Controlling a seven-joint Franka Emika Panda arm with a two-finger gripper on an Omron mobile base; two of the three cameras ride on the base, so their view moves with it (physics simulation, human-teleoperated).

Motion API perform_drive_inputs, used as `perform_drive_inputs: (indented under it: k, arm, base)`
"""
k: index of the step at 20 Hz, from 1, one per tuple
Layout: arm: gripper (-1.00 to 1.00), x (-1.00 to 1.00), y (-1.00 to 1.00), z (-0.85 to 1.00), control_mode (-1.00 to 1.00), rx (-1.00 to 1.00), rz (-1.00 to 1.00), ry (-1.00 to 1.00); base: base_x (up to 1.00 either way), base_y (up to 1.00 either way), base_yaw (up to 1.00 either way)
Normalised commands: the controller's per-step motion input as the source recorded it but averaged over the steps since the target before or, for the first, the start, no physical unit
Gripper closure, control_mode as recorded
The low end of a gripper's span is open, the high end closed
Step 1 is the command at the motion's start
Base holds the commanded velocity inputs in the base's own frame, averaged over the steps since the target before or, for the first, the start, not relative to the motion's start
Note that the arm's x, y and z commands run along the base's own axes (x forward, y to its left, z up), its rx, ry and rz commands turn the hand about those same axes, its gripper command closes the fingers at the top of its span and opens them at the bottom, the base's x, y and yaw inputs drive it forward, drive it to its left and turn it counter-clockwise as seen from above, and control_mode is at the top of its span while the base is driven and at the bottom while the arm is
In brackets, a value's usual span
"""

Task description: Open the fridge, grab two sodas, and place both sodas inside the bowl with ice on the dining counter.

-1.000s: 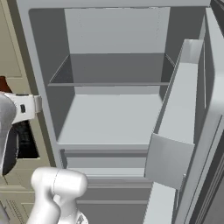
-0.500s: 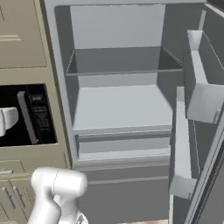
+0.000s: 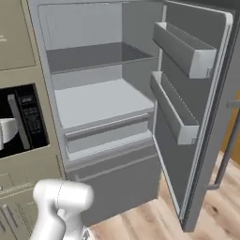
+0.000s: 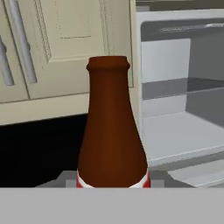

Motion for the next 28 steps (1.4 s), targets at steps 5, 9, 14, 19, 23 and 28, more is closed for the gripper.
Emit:
perform_drive_inputs:
  k: [5, 9, 14, 19, 23, 28]
  arm:
    - [1.0, 0.0, 0.0, 0.0, 1.0, 0.0, 0.0, 0.0]
    - [1.0, 0.0, 0.0, 0.0, 1.0, 0.0, 0.0, 0.0]
    - [1.0, 0.0, 0.0, 0.0, 1.0, 0.0, 0.0, 0.0]
    - [1.0, 0.0, 0.0, 0.0, 1.0, 0.0, 0.0, 0.0]
    - [1.0, 0.0, 0.0, 0.0, 1.0, 0.0, 0.0, 0.0]
    - [1.0, 0.0, 0.0, 0.0, 1.0, 0.0, 0.0, 0.0]
  base:
    - [-0.2, 0.03, -0.72]
    - [-0.21, 0.03, -0.72]
    - [-0.23, 0.03, -0.72]
    - [-0.31, 0.02, -0.69]
    - [-0.37, 0.03, -0.67]
    - [-0.58, 0.07, -0.62]
